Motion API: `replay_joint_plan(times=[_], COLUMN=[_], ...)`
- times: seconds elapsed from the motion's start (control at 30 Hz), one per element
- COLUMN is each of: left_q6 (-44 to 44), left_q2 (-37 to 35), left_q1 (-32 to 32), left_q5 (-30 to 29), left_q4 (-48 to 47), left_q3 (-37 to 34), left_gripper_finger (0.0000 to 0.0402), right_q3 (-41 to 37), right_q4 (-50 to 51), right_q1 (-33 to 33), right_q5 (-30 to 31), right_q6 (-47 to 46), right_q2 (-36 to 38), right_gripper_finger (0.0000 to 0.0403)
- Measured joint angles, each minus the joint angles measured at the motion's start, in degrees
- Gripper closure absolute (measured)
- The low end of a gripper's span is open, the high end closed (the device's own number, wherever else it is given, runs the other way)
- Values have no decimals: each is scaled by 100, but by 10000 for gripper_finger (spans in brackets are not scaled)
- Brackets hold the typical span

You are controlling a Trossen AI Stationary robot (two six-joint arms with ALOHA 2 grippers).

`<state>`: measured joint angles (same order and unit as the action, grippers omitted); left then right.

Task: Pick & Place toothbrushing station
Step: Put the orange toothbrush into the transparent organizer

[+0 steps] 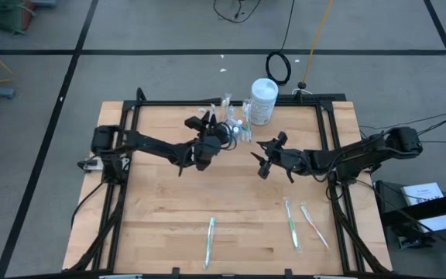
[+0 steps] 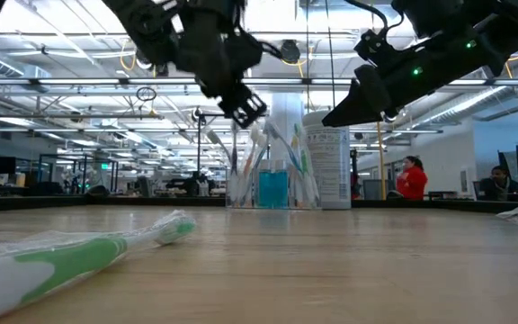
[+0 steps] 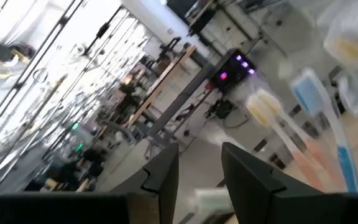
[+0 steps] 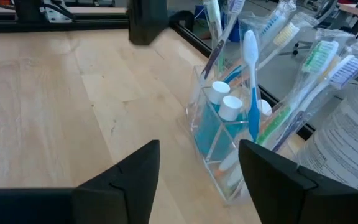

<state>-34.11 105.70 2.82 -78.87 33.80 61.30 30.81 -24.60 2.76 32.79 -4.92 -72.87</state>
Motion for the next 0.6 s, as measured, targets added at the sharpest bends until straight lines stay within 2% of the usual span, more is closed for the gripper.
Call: replay_joint_plan(times=[0.1, 0.2, 0.33, 0.43, 0.5, 0.6], left_q6=[63, 773, 2282, 3062, 3239, 3313], left_q2=[-532, -1195, -2107, -2522, -2666, -2754], left_q1=[-30, -18, 240, 538, 697, 847], left_q5=[352, 1306, 3766, 5450, 6020, 6144], left_q4=[-730, -1786, -3444, -4160, -4442, -4697], left_q3=[0, 2, 9, 9, 7, 9], left_gripper_finger=[272, 273, 273, 273, 273, 273], right_q3=[0, 0, 96, 439, 771, 1266], right_q4=[26, 197, 313, 667, 885, 1313], right_q1=[107, 257, 455, 677, 813, 1068], right_q5=[-6, -374, -845, -881, -852, -892], right_q6=[-15, -215, -806, -802, -810, -853], right_q2=[183, 422, 562, 503, 340, -27], right_gripper_finger=[196, 203, 209, 215, 219, 224])
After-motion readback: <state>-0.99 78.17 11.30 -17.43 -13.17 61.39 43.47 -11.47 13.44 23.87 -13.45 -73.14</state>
